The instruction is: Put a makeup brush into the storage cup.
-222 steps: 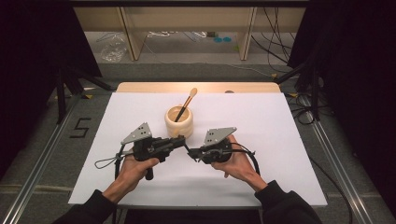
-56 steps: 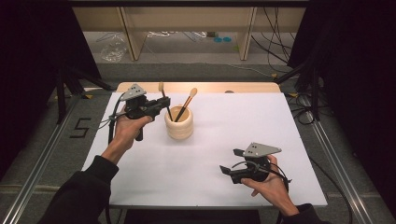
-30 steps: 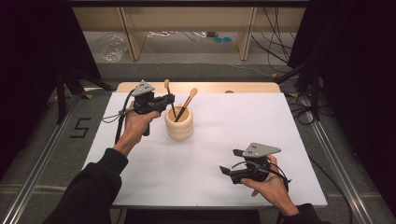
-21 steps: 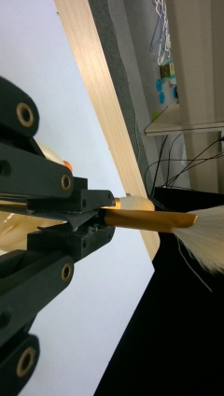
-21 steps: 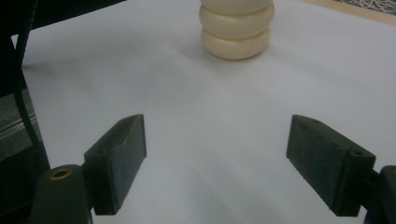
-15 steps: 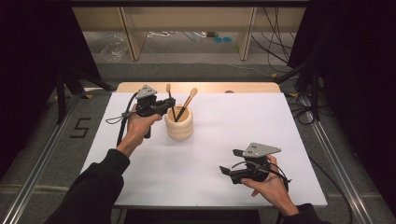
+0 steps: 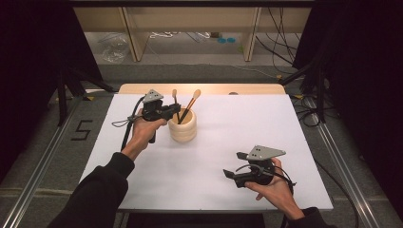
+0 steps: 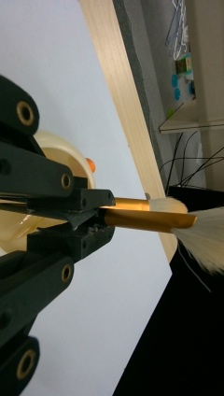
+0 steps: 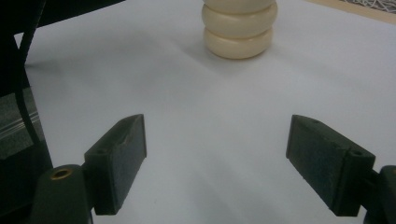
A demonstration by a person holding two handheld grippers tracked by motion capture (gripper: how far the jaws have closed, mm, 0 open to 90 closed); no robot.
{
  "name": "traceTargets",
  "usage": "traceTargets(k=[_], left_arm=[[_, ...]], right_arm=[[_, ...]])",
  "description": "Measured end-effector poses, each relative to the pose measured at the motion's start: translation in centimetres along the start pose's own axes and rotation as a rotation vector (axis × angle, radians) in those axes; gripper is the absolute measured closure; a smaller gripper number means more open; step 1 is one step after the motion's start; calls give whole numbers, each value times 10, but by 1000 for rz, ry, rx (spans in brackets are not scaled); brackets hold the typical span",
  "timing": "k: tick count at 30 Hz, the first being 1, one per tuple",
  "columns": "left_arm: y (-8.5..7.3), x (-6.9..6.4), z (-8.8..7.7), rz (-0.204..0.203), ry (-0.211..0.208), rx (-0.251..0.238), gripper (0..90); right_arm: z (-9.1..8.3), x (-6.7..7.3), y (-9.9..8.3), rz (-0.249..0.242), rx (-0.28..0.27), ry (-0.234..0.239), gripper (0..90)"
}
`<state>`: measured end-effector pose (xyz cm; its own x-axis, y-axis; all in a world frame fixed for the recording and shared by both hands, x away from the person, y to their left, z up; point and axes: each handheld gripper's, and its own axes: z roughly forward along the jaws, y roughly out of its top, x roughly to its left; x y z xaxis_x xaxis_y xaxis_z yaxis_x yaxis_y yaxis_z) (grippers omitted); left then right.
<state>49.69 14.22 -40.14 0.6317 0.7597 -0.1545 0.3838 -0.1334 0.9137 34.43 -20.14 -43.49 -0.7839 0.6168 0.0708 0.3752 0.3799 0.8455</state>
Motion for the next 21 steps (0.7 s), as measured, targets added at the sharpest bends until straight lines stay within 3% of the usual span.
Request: traceTargets(k=[4,5,13,21], left_arm=[[-3,0,2,14,-10,20,810],[-4,-1,3,-1,-17,24,779],[-2,-1,-4,-4,-14,18,500],[-1,0,-16,-18,3,9,423]], right_arm=[[0,0,0,3,3,2,211],[0,0,0,0,2,0,210],[0,0,0,2,2,-1,205],[0,0,0,2,2,-1,205]])
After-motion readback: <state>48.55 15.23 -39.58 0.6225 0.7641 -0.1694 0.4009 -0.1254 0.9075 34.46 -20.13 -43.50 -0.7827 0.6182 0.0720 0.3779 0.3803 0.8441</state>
